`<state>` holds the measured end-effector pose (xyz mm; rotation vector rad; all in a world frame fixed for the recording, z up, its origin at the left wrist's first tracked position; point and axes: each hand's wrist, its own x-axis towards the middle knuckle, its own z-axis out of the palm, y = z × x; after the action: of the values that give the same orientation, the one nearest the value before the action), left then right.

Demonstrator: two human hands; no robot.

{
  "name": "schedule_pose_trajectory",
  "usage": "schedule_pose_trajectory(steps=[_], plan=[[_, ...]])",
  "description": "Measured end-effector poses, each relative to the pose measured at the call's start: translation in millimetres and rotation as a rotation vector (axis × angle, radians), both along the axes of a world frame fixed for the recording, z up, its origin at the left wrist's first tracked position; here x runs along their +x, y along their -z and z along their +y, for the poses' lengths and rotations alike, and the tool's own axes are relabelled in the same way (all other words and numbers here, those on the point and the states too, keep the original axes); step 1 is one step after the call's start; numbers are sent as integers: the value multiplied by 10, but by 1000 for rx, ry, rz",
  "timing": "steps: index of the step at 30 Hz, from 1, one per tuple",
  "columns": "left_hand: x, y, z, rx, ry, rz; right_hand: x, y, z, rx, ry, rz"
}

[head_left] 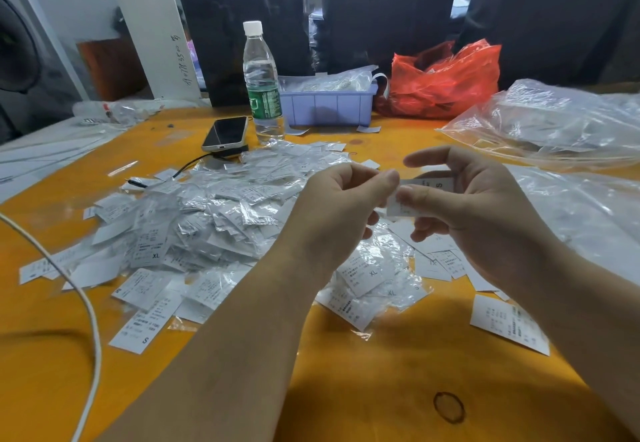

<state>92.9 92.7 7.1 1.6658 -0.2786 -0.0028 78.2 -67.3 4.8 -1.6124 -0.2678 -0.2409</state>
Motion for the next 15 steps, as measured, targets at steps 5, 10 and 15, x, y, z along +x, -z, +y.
schedule_pose_trajectory(steps=[5, 10, 15], plan=[[32, -3, 27, 26, -73, -34, 13, -4, -14, 14, 20, 19], [56, -1, 46, 57, -97, 8, 31, 3, -7, -23, 79, 58], [113, -21, 125, 219, -154, -49, 82, -3, -48, -34, 118, 116]])
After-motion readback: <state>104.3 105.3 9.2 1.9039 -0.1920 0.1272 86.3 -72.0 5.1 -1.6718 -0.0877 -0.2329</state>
